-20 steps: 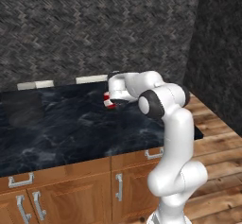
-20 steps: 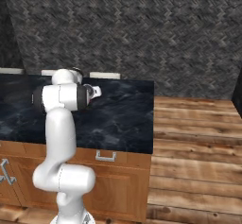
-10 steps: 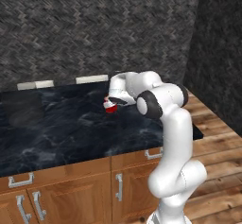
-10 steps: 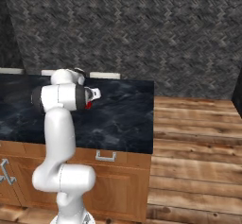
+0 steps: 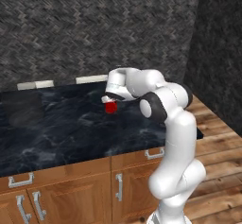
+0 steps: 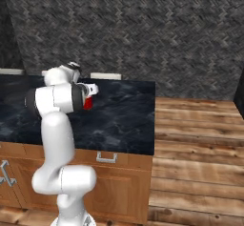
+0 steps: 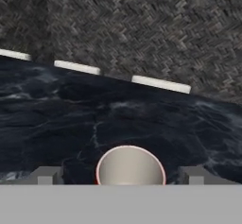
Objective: Open the cabinet directly in front. Then move the liquor and the mug to the dining counter with the jar on it.
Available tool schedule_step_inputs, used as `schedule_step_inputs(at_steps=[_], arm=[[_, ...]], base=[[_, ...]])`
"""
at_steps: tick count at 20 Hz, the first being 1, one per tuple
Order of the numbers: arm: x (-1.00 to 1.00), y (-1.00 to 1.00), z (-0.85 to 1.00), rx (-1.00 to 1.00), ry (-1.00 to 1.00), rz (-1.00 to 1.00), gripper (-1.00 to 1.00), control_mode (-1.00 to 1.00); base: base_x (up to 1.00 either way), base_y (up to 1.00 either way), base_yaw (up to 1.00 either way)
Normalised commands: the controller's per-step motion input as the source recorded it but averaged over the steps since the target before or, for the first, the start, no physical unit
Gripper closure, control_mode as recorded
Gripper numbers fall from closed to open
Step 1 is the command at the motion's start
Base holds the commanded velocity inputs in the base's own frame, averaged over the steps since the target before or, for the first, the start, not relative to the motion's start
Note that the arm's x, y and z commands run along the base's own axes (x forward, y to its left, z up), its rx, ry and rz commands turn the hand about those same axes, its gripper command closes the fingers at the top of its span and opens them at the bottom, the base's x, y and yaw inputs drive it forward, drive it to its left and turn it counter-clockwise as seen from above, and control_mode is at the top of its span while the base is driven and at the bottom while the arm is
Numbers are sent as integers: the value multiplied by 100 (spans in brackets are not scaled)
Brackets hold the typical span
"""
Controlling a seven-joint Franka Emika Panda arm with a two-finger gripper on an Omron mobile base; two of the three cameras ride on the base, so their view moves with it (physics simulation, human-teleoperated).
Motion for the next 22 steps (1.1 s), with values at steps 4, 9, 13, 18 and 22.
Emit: schedule_step_inputs(at_steps=[4,9,13,18,22], arm=[[-4,0,100,0,12,-11,-100,-100],[-7,0,100,1,10,-15,-100,-100],[-15,0,100,1,9,-16,-100,-100],[-28,-1,100,3,9,-15,-100,-100],[-26,-1,89,4,15,-12,-100,-100]], base=[[0,0,0],[0,0,0],[0,0,0],[0,0,0],[0,0,0]])
